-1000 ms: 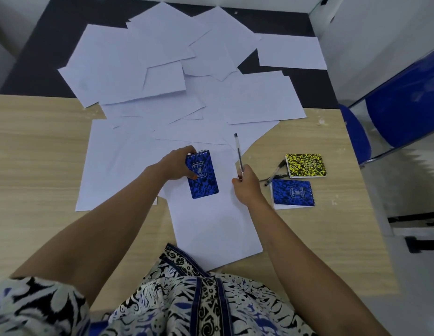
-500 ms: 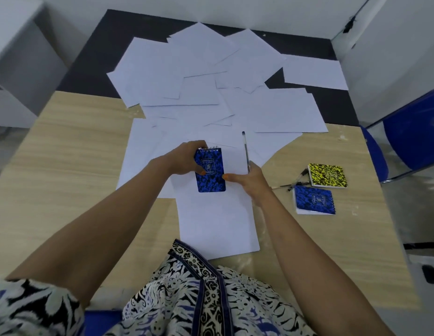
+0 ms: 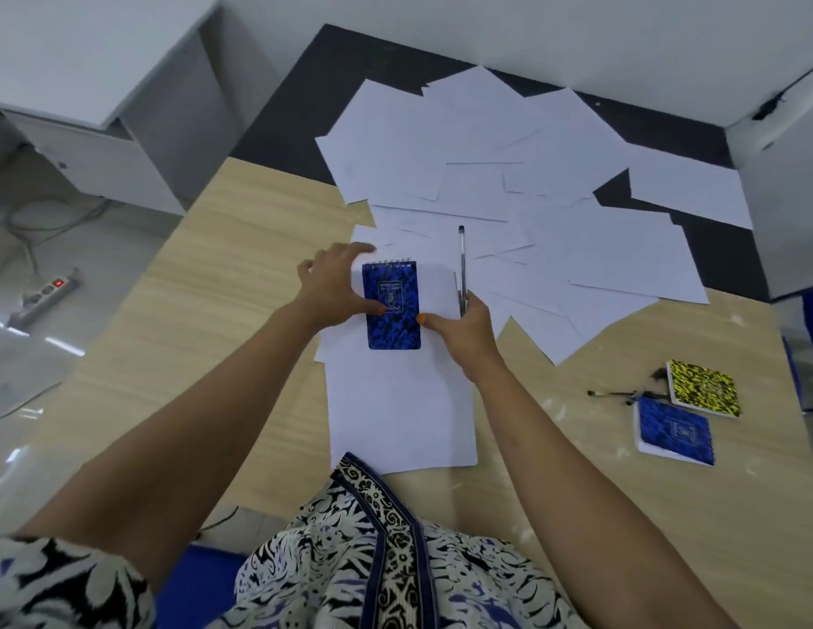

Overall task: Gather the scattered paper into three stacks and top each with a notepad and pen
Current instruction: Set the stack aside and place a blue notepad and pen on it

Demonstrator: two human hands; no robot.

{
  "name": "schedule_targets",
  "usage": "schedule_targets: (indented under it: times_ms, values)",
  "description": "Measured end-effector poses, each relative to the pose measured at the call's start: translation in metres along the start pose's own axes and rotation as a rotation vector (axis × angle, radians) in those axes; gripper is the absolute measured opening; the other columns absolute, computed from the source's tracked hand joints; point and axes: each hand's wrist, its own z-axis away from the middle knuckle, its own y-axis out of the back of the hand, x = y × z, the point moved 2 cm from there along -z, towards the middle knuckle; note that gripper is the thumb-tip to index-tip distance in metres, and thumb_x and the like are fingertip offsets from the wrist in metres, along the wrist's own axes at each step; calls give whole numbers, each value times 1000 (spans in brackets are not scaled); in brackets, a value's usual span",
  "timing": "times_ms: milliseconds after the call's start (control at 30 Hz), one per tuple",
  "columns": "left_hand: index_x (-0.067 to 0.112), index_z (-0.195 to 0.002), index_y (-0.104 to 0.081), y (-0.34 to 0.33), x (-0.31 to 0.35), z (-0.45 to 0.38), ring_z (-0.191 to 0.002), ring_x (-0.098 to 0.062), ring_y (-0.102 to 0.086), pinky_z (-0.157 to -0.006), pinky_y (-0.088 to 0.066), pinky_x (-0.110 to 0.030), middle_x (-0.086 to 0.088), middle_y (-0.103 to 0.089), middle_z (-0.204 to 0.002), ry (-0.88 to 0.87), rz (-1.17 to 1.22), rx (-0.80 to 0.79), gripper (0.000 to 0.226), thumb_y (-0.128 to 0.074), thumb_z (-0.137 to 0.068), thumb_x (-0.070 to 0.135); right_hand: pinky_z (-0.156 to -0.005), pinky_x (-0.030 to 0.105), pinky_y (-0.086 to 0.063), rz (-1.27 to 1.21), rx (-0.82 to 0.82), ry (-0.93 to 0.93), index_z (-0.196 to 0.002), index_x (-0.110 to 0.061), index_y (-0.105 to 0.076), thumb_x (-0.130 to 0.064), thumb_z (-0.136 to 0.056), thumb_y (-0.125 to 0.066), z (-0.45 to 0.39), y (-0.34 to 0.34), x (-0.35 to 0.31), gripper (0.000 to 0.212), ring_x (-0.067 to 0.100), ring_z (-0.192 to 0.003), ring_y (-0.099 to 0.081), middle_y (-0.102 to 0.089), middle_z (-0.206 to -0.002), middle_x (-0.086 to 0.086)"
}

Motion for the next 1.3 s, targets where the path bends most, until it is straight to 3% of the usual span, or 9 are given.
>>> schedule_targets:
  times_ms: [100, 233, 300, 367, 500, 867, 1033, 1167, 1300]
  values:
    - [20, -145, -29, 3, -39, 4, -132, -25, -38, -107, -36, -44, -8, -32, -146, 167, 412, 58, 101, -86, -64, 42, -73, 33, -58, -7, -2, -28, -106, -9, -58, -12, -70, -84, -3, -28, 0, 45, 20, -90, -67, -68, -102, 6]
    - [13, -146, -25, 11, -87, 15, -131, -27, -39, -105, -38, -39, -11, -24, -148, 400, 629, 316, 85, -70, -82, 46, -81, 39, -58, -5, -36, -73, -104, -9, -62, -11, -69, -83, -8, -76, 6, 42, 21, -91, -69, -71, -100, 5]
    - [12, -146, -25, 16, -111, 19, -130, -26, -41, -102, -39, -35, -11, -28, -148, 529, 740, 379, 77, -64, -88, 45, -82, 36, -57, -64, -24, -106, -107, -8, -64, -9, -70, -82, -10, -100, 6, 41, 20, -91, -70, -72, -101, 4]
    - [10, -139, -35, 18, -135, 21, -118, -24, -49, -91, -40, -33, -8, -44, -138, 619, 820, 313, 62, -57, -91, 43, -80, 31, -56, -125, 5, -154, -108, -7, -65, -7, -70, -82, -11, -122, 4, 41, 18, -89, -69, -72, -100, 3]
    - [3, -113, -59, 26, -183, 29, -94, -28, -59, -75, -43, -31, -14, -62, -114, 668, 670, 178, 35, -53, -91, 30, -66, 25, -55, -184, 31, -287, -107, -5, -64, -8, -70, -82, -16, -174, 8, 41, 17, -84, -68, -71, -99, 4]
    - [0, -121, -50, 71, -271, 44, -110, -36, -55, -81, -39, -34, -19, -57, -121, 710, 396, 312, 31, -46, -96, 17, -78, 51, -58, -174, -60, -534, -101, -6, -62, -8, -63, -83, -10, -307, 15, 43, 31, -87, -69, -70, -101, 12]
    - [2, -119, -50, 84, -297, 37, -110, -37, -53, -92, -41, -41, -20, -57, -120, 727, 291, 303, 29, -46, -95, 18, -85, 42, -55, 0, -57, -449, -102, -9, -58, -18, -69, -82, -14, -331, 6, 41, 29, -95, -65, -67, -110, 10]
    - [2, -119, -49, 83, -304, 33, -110, -40, -53, -93, -40, -44, -22, -57, -119, 745, 257, 249, 29, -46, -95, 19, -87, 37, -43, 462, -3, -305, -118, -9, -50, -49, -82, -65, -18, -324, -4, 56, 28, -114, -49, -52, -122, 7]
    - [0, -127, -45, 78, -304, 29, -118, -42, -44, -96, -37, -47, -24, -48, -126, 741, 159, 217, 36, -45, -97, 19, -79, 37, -36, 702, 71, -86, -103, -10, -52, -37, -95, -40, -23, -310, -10, 31, 27, -99, -47, -50, -109, 6]
